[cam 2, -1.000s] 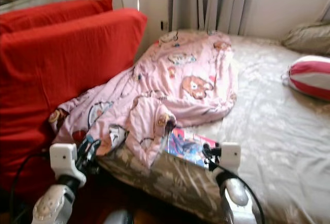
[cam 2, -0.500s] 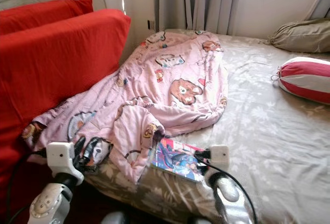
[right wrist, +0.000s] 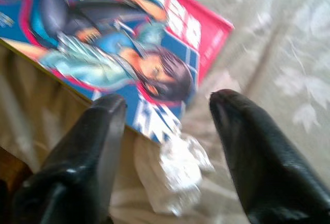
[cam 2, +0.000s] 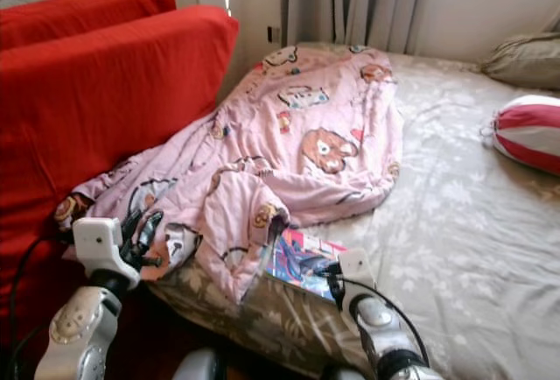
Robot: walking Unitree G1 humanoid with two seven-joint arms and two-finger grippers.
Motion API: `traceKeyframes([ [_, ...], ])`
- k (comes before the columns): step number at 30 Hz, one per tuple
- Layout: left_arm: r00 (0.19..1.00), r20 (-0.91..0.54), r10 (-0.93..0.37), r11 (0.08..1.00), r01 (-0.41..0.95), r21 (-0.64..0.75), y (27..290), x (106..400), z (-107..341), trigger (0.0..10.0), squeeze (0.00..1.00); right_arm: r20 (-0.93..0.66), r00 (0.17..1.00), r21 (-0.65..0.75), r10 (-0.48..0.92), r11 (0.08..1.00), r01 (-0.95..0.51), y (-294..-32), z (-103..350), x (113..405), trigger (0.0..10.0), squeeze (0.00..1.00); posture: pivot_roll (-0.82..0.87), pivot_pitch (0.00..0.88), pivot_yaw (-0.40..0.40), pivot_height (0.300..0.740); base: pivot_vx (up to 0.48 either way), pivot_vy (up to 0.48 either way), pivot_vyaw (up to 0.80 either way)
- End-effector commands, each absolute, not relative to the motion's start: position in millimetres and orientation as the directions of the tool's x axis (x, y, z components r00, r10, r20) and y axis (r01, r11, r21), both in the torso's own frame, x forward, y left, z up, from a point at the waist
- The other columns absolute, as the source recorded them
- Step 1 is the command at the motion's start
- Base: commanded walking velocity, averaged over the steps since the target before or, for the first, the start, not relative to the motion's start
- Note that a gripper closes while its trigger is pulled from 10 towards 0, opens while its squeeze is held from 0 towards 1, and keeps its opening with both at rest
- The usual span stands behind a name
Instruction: Clean up the room
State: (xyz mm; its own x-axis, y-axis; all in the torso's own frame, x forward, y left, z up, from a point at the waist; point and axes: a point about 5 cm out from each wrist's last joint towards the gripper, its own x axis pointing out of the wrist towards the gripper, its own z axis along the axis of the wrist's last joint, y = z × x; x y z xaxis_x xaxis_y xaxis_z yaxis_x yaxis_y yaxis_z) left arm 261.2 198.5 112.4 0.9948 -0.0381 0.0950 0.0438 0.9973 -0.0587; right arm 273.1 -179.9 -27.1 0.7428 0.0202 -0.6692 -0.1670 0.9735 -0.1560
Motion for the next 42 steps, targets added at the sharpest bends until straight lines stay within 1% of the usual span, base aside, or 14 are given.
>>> traceKeyframes([
  [1,0.996,0.083,-0.02,0.997,0.026,-0.069,201,258,112,10.0,0.0,-0.665,0.746,-0.188,-0.007,0.969,-0.158,-185,-24,277,10.0,1.0,0.19,0.105,-0.001,0.626,0.0,0.0,0.0],
  [4,0.997,0.071,-0.024,0.997,0.029,-0.071,199,256,110,10.0,0.0,-0.681,0.732,-0.188,-0.029,0.973,-0.136,-190,-26,274,10.0,1.0,0.2,0.128,0.0,0.626,0.0,0.0,0.0],
  [5,0.997,0.067,-0.023,0.997,0.028,-0.073,199,254,109,10.0,0.0,-0.689,0.724,-0.181,-0.031,0.975,-0.131,-192,-27,272,10.0,0.77,0.2,0.132,0.0,0.626,0.0,0.0,0.0],
  [6,0.998,0.065,-0.021,0.997,0.026,-0.074,198,253,108,10.0,0.0,-0.694,0.719,-0.177,-0.03,0.976,-0.129,-192,-28,272,10.0,0.0,0.2,0.132,0.0,0.626,0.0,0.0,0.0],
  [13,0.999,0.032,-0.015,0.997,0.018,-0.082,200,234,106,10.0,0.0,-0.714,0.7,-0.183,-0.022,0.971,-0.156,-196,-32,265,10.0,0.0,0.23,0.18,0.013,0.626,0.0,0.0,0.0],
  [19,1.0,0.024,-0.005,0.997,0.007,-0.076,203,222,113,10.0,0.0,-0.712,0.702,-0.153,0.009,0.974,-0.167,-187,-32,268,10.0,0.0,0.26,0.223,0.028,0.626,0.0,0.0,0.0],
  [25,1.0,0.022,-0.007,0.997,0.008,-0.072,202,217,118,10.0,0.0,-0.701,0.713,-0.155,0.013,0.973,-0.17,-183,-29,273,10.0,0.0,0.28,0.243,0.037,0.626,0.0,0.0,0.0],
  [32,1.0,0.0,0.002,0.998,-0.002,-0.071,202,208,122,10.0,0.0,-0.685,0.729,-0.19,-0.012,0.969,-0.161,-184,-24,278,10.0,0.0,0.3,0.266,0.042,0.626,0.0,0.0,0.0],
  [33,1.0,-0.01,0.006,0.997,-0.007,-0.073,202,204,121,10.0,0.0,-0.671,0.741,-0.199,-0.041,0.972,-0.126,-188,-21,281,10.0,0.0,0.3,0.269,0.042,0.626,0.0,0.0,0.0],
  [37,1.0,-0.017,0.008,0.997,-0.009,-0.075,201,201,122,10.0,0.0,-0.664,0.745,-0.206,-0.054,0.972,-0.114,-191,-19,283,10.0,0.0,0.3,0.271,0.042,0.626,0.0,0.0,0.0],
  [38,1.0,-0.018,0.009,0.997,-0.011,-0.077,201,200,122,10.0,0.0,-0.665,0.745,-0.209,-0.052,0.971,-0.118,-191,-19,283,9.2,0.0,0.3,0.272,0.04,0.626,0.0,0.0,0.0],
  [40,1.0,-0.019,0.01,0.997,-0.012,-0.078,201,199,122,10.0,0.0,-0.665,0.745,-0.21,-0.051,0.97,-0.12,-192,-19,283,9.2,0.0,0.3,0.273,0.04,0.626,0.0,0.0,0.0],
  [41,1.0,-0.025,0.014,0.997,-0.016,-0.079,201,198,122,10.0,0.0,-0.664,0.746,-0.211,-0.051,0.97,-0.121,-192,-18,284,0.0,0.0,0.3,0.277,0.04,0.626,0.0,0.0,0.0],
  [42,0.999,-0.028,0.017,0.997,-0.019,-0.079,201,197,122,10.0,0.0,-0.663,0.747,-0.211,-0.052,0.97,-0.12,-192,-17,284,0.0,0.0,0.3,0.277,0.04,0.626,0.0,0.0,0.0],
])
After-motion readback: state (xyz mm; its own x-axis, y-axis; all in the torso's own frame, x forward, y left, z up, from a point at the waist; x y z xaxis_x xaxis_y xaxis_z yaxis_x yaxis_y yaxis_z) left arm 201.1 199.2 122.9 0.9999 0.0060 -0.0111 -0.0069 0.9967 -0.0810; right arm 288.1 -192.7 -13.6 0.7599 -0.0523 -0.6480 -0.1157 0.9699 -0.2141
